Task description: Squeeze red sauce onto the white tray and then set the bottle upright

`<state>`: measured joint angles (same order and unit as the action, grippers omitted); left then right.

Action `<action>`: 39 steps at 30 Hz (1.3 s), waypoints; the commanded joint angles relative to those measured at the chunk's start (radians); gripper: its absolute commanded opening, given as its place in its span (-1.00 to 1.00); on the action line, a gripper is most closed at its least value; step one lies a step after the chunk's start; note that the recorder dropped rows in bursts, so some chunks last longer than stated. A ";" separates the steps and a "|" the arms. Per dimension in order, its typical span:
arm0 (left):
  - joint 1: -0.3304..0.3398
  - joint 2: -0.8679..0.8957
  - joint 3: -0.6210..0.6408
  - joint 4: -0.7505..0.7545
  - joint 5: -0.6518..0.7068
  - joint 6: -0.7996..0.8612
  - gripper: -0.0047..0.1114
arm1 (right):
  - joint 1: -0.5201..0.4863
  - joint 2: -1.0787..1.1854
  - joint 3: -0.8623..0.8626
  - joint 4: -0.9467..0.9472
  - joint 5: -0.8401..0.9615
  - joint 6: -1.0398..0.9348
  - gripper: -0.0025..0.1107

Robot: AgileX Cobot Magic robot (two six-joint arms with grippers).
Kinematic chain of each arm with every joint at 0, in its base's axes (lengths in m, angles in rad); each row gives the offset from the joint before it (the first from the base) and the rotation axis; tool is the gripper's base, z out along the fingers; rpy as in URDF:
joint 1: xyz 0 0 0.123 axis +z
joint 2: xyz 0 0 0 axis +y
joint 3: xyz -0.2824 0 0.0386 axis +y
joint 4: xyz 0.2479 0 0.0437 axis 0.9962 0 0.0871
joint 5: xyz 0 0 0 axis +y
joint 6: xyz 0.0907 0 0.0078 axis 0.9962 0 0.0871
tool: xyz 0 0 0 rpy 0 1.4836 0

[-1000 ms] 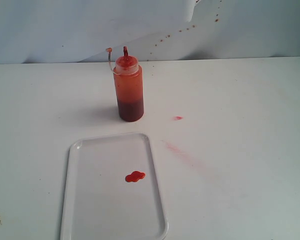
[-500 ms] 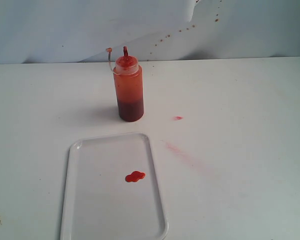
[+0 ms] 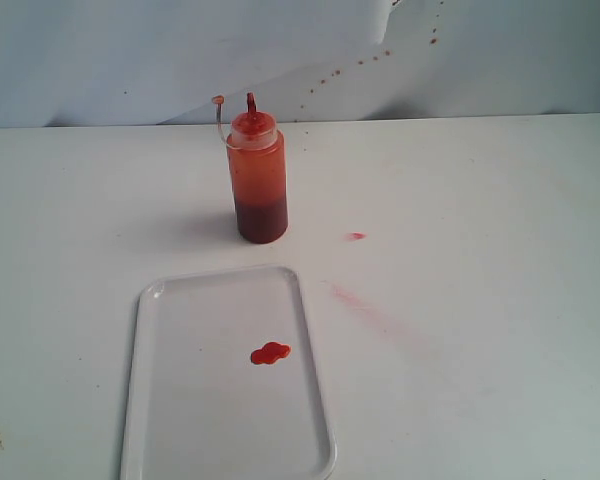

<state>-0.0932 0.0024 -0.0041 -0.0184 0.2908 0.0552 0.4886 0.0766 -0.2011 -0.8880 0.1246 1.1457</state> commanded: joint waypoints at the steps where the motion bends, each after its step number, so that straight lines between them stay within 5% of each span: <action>1: 0.002 -0.002 0.004 -0.010 -0.014 0.006 -0.92 | -0.001 -0.003 0.006 -0.002 0.000 -0.002 -0.96; 25: 0.002 -0.002 0.004 0.000 -0.014 0.006 -0.92 | -0.018 -0.077 0.006 -0.002 0.018 -0.002 -0.96; 39: 0.002 -0.002 0.004 0.003 -0.014 0.006 -0.92 | -0.327 -0.077 0.006 0.073 0.018 -0.001 -0.96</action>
<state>-0.0932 0.0024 -0.0041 -0.0164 0.2886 0.0552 0.2315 0.0048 -0.2011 -0.8626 0.1396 1.1457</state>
